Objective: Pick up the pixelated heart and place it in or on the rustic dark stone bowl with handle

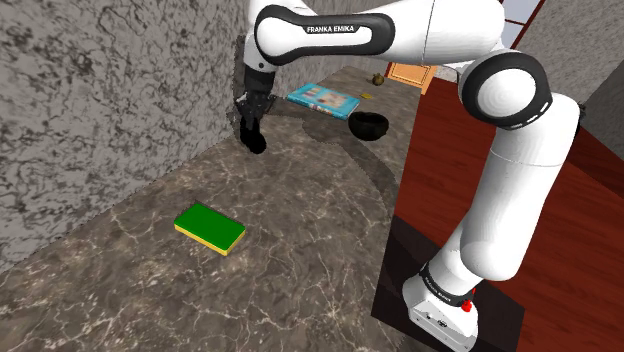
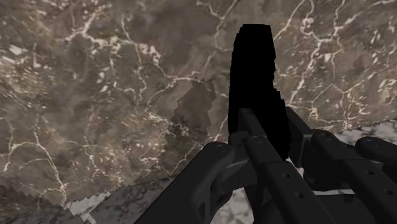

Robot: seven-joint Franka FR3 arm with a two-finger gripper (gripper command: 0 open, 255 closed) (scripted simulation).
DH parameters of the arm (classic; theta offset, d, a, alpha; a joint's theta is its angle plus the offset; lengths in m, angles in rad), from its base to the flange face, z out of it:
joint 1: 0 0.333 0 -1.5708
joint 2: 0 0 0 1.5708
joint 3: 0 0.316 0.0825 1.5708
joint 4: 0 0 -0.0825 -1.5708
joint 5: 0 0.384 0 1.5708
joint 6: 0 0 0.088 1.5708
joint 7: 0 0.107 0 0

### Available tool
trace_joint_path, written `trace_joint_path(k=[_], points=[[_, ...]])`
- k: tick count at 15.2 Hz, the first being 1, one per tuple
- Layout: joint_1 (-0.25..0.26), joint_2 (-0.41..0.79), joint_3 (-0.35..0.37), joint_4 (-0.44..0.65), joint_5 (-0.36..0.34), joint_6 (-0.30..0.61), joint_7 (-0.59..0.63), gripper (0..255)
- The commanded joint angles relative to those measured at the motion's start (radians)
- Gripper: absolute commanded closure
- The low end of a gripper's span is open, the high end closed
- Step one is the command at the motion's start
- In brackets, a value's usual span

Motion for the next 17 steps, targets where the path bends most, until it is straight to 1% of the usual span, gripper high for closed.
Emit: trace_joint_path(k=[1,10,17], points=[[0.001,0.0,0.0,0.028,0.0,-0.027,0.0,255],[0.006,0.01,0.002,0.162,-0.002,-0.153,0.002,255],[0.014,0.036,0.003,0.295,-0.008,-0.26,0.005,255]])
